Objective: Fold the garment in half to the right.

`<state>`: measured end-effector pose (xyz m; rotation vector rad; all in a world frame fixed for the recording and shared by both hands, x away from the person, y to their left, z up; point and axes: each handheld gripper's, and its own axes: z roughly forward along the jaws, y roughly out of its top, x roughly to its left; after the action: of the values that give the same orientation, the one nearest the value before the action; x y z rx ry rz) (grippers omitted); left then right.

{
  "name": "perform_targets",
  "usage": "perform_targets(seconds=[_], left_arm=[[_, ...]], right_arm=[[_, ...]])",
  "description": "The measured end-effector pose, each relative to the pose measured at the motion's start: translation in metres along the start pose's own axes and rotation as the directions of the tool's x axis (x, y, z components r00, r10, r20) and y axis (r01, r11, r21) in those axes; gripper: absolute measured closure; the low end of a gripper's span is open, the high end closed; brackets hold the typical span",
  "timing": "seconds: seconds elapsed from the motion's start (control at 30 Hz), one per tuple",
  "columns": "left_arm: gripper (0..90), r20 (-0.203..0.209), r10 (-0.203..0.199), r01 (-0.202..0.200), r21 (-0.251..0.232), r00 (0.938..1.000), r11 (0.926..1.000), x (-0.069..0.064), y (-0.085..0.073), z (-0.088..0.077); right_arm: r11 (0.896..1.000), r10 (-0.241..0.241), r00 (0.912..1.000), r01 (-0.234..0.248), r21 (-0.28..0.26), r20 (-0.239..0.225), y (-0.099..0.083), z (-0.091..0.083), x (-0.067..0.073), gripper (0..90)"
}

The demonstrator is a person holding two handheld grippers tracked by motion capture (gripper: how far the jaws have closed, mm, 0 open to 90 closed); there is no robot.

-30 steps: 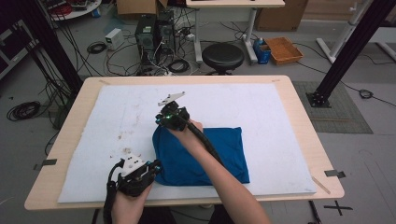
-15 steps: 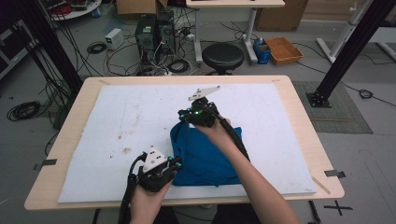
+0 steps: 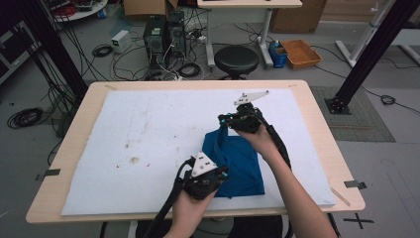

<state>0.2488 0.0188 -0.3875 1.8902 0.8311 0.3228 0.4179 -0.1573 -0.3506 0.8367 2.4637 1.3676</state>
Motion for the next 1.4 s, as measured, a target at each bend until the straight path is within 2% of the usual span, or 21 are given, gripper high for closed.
perform_targets(seconds=[0.33,0.53,0.6,0.87,1.17,1.3,1.33,1.37,1.4], left_arm=[[84.8,0.04,0.019,-0.02,0.02,0.999,0.9996,-0.021,0.001,0.05],[84.8,0.041,0.006,-0.008,0.045,0.9991,0.9989,-0.023,-0.003,0.069],[84.8,0.043,0.002,-0.004,0.048,0.9991,0.9988,-0.024,-0.004,0.073],[84.9,0.058,0.008,-0.012,0.061,0.9983,0.9981,-0.028,-0.004,0.082],[84.5,0.084,0.014,-0.02,0.067,0.9964,0.9975,-0.033,-0.003,0.089],[78.1,0.1,0.021,-0.027,0.059,0.9948,0.9979,-0.034,-0.004,0.091],[73.8,0.104,0.018,-0.023,0.048,0.9944,0.9986,-0.035,-0.004,0.09],[72.6,0.116,0.026,-0.031,0.041,0.9929,0.9987,-0.035,-0.004,0.09],[72.4,0.122,0.018,-0.022,0.031,0.9924,0.9993,-0.035,-0.003,0.088]], right_arm=[[0.999,0.009,0.9996,-0.011,0.053,0.027,-0.029,-0.02,-0.037,85.4],[0.995,0.035,0.9985,-0.038,0.092,0.043,-0.05,-0.022,-0.056,84.9],[0.991,0.036,0.9979,-0.043,0.125,0.054,-0.054,-0.021,-0.061,84.9],[0.991,0.022,0.9977,-0.03,0.133,0.065,-0.057,-0.021,-0.065,84.9],[0.984,0.0,0.9933,-0.021,0.177,0.116,-0.061,-0.021,-0.067,82.7],[0.976,-0.006,0.988,-0.027,0.215,0.154,-0.063,-0.018,-0.067,78.0],[0.975,-0.01,0.9871,-0.026,0.221,0.16,-0.064,-0.018,-0.067,77.5],[0.974,-0.01,0.9855,-0.029,0.226,0.17,-0.064,-0.018,-0.067,75.2],[0.974,-0.007,0.9838,-0.034,0.224,0.179,-0.064,-0.018,-0.068,73.7]])
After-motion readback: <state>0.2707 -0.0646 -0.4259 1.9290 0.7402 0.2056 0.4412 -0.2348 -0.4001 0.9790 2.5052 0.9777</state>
